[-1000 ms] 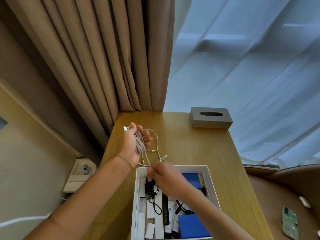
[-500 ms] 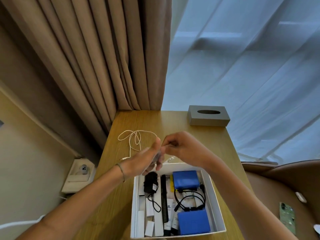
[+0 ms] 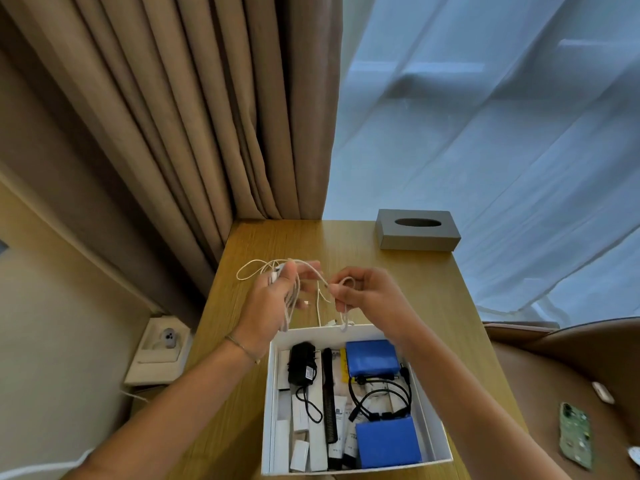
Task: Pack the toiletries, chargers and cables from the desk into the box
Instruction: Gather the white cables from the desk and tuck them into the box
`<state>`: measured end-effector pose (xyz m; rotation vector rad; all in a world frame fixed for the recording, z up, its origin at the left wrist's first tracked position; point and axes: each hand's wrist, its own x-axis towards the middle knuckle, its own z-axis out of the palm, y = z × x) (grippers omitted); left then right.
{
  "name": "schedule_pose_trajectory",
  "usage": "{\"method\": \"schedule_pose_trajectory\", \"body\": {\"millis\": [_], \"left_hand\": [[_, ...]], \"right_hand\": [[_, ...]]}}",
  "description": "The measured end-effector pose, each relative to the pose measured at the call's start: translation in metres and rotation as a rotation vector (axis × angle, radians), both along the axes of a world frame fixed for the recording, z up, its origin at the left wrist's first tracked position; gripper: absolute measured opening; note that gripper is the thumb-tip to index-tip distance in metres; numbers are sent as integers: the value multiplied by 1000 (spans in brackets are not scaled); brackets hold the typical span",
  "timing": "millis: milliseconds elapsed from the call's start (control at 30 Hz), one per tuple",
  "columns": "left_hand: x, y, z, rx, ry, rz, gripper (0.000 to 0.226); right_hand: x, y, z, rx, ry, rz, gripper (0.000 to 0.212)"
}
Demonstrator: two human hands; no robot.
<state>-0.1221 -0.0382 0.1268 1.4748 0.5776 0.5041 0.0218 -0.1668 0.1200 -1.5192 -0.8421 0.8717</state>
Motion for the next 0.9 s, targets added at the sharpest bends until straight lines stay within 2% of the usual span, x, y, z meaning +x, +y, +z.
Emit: {"method": "schedule_pose_trajectory", "body": {"millis": [133,200,300,400,533,600,667,733,900], "left_hand": [[5,3,9,-298,-191,62,54],[8,8,14,-375,-257,110,50],[13,17,18,-409,-291,236,48],[19,23,14,-296,-222,342,48],[27,18,-2,70,-24,341,51],[27,16,-12,278,73,260,60],[23,18,-17,371,151,112,77],[16,20,-20,343,210,-83,93],[-4,5,-25,121,322,-530,94]], "right_hand": [[-18,0,-14,-17,283,15,11],[-26,0,-22,-76,226,8,20],[-40,-3,-29,-149,15,28,32],[-57,-8,-29,-222,-93,113,36],[-75,-13,-14,-323,-298,291,31],[-74,-16,2,-332,-380,357,29],[-66,-21,22,-312,-422,392,27],[-53,-24,42,-263,-407,361,26],[-6,-23,69,-125,-376,128,27]]}}
